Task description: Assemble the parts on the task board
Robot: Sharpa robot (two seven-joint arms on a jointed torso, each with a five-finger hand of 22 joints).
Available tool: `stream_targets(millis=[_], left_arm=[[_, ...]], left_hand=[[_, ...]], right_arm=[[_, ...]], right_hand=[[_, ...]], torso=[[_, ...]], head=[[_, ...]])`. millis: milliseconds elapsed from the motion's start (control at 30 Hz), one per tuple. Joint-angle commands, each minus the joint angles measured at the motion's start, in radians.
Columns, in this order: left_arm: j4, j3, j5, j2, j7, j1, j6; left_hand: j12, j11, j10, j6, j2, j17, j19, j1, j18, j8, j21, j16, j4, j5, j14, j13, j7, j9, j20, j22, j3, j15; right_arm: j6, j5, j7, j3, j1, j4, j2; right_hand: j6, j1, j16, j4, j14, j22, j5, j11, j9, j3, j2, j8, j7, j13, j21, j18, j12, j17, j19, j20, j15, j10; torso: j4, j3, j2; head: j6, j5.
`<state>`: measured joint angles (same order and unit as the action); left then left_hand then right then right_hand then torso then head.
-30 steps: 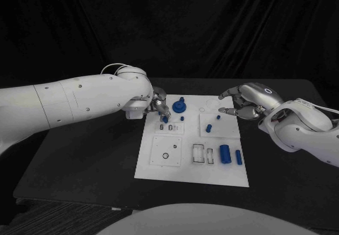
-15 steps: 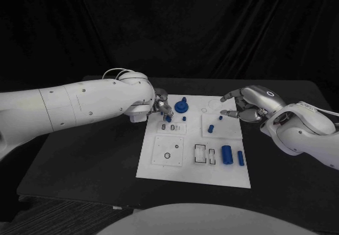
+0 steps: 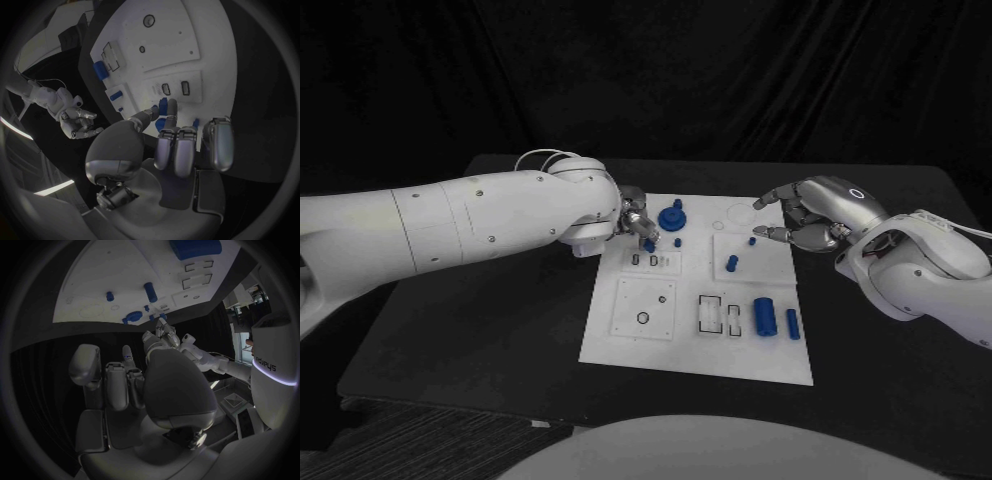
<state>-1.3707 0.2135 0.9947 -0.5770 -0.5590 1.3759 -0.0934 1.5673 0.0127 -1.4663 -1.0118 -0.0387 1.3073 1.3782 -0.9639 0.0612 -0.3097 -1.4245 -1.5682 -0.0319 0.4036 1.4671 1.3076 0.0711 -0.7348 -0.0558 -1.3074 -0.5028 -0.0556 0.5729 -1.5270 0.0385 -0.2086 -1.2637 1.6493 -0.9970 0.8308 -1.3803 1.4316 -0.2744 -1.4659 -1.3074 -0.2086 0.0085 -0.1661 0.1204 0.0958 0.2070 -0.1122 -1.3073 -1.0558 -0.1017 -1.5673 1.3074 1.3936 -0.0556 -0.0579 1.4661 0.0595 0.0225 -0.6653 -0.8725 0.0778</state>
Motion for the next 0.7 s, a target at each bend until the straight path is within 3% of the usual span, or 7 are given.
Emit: stream_targets(millis=[33, 200, 533, 700], left_arm=[[-0.006, -0.001, -0.002, 0.002, 0.006, -0.005, 0.015], [-0.014, -0.001, -0.002, -0.003, 0.006, -0.01, 0.011], [-0.021, -0.001, -0.002, -0.007, 0.007, -0.019, 0.016], [-0.019, 0.0, -0.002, -0.006, 0.008, -0.025, 0.017]], left_hand=[[0.004, 0.006, -0.105, -0.025, -0.002, 0.263, 0.003, 0.006, 0.0, 0.006, 0.006, -0.003, 0.002, -0.001, 0.104, 0.263, -0.022, -0.002, 0.002, -0.088, -0.003, -0.005], [0.004, 0.006, -0.105, -0.025, -0.003, 0.263, 0.001, 0.006, 0.0, 0.006, 0.007, -0.003, 0.002, 0.0, 0.104, 0.263, -0.022, -0.003, 0.002, -0.086, -0.004, -0.005], [0.004, 0.006, -0.105, -0.025, -0.003, 0.263, -0.001, 0.006, 0.001, 0.007, 0.01, -0.003, 0.003, 0.0, 0.104, 0.263, -0.022, -0.004, 0.002, -0.084, -0.004, -0.006], [0.004, 0.006, -0.105, -0.025, -0.003, 0.263, -0.001, 0.006, 0.001, 0.007, 0.01, -0.003, 0.003, 0.0, 0.104, 0.263, -0.022, -0.004, 0.002, -0.084, -0.004, -0.006]], right_arm=[[0.004, -0.001, 0.021, 0.001, 0.003, 0.003, -0.002], [0.003, -0.001, 0.023, 0.001, 0.003, 0.005, -0.003], [0.002, 0.003, 0.022, 0.001, 0.005, 0.004, 0.0], [0.002, 0.003, 0.021, 0.001, 0.006, 0.003, 0.001]], right_hand=[[0.009, 0.003, -0.005, 0.006, -0.062, -0.087, -0.004, 0.005, 0.001, 0.0, -0.01, 0.006, 0.001, -0.252, 0.006, 0.0, 0.006, 0.116, -0.005, -0.001, 0.006, 0.094], [0.009, 0.003, -0.005, 0.007, -0.062, -0.087, -0.007, 0.005, 0.002, 0.0, -0.01, 0.006, 0.001, -0.251, 0.007, 0.0, 0.007, 0.115, -0.006, -0.002, 0.006, 0.092], [0.009, 0.002, -0.007, 0.007, -0.061, -0.087, -0.014, 0.005, 0.003, 0.001, -0.01, 0.005, 0.001, -0.248, 0.01, -0.001, 0.009, 0.114, -0.007, -0.002, 0.006, 0.09], [0.009, 0.002, -0.008, 0.007, -0.061, -0.087, -0.016, 0.005, 0.003, 0.001, -0.01, 0.005, 0.001, -0.247, 0.011, -0.001, 0.01, 0.113, -0.007, -0.002, 0.006, 0.089]], torso=[[0.0009, 0.0021, 0.001], [0.0005, 0.0017, 0.001], [-0.0019, -0.0007, -0.002], [0.0004, -0.0001, -0.003]], head=[[0.0, 0.002], [0.0, 0.017], [0.0, 0.017], [0.0, 0.013]])
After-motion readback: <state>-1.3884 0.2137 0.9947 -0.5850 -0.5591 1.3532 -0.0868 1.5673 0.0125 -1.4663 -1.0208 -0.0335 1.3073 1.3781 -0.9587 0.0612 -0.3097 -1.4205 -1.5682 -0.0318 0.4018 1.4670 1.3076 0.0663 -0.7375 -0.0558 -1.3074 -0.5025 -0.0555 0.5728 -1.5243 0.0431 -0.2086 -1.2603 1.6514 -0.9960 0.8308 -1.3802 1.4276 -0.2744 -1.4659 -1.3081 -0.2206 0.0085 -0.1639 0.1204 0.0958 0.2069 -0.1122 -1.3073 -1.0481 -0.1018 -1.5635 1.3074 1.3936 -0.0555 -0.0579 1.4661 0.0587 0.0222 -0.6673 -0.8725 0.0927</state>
